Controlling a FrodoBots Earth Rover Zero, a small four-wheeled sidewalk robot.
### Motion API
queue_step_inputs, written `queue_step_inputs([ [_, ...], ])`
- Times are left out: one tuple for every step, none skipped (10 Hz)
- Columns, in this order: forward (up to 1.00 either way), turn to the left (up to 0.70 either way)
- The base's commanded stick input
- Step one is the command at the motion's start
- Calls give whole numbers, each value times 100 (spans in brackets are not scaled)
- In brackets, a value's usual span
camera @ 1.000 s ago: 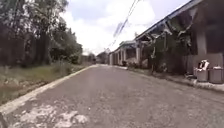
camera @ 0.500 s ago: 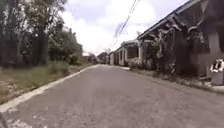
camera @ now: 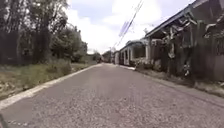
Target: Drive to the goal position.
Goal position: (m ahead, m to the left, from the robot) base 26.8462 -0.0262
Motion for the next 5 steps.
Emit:
queue_step_inputs([
  [100,0],
  [100,0],
  [100,0],
  [100,0],
  [100,0],
])
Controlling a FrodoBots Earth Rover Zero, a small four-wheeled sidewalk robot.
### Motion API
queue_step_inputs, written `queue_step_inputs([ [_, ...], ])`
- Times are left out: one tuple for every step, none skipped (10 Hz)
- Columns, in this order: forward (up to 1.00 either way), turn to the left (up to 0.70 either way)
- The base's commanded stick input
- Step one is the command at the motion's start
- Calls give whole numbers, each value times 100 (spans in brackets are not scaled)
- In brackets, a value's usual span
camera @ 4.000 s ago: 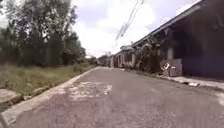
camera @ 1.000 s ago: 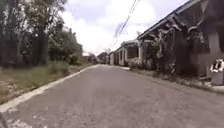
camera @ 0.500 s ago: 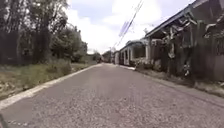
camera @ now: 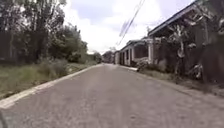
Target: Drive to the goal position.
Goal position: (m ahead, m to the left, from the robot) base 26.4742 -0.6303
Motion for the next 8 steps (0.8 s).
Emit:
queue_step_inputs([
  [100,0],
  [100,0],
  [100,27],
  [100,21],
  [100,0],
  [100,0],
  [100,0],
  [100,0],
])
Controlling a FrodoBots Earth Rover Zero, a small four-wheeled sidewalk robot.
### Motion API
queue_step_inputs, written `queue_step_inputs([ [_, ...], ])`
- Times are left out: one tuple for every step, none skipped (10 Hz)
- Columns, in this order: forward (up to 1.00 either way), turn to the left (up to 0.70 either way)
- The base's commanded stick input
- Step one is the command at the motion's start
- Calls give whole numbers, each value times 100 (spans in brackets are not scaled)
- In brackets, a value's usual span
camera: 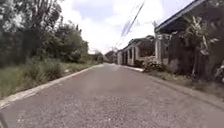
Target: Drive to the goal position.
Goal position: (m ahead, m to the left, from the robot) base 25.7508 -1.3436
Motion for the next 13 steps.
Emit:
queue_step_inputs([
  [100,0],
  [100,0],
  [100,0],
  [100,0],
  [100,0],
  [100,0],
  [100,0],
  [100,0],
  [100,0],
  [100,0],
  [100,0],
  [100,0],
  [100,0],
])
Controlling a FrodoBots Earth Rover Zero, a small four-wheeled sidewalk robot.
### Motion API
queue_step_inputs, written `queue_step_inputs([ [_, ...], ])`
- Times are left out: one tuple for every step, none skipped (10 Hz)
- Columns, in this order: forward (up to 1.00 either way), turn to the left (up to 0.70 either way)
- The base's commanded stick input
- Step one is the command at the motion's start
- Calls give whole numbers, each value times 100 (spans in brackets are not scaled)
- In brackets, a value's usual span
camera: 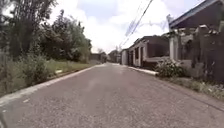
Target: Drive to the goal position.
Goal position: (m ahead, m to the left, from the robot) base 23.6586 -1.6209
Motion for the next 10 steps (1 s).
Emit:
queue_step_inputs([
  [100,0],
  [100,0],
  [100,0],
  [100,0],
  [100,0],
  [100,0],
  [100,0],
  [100,0],
  [100,0],
  [100,0],
])
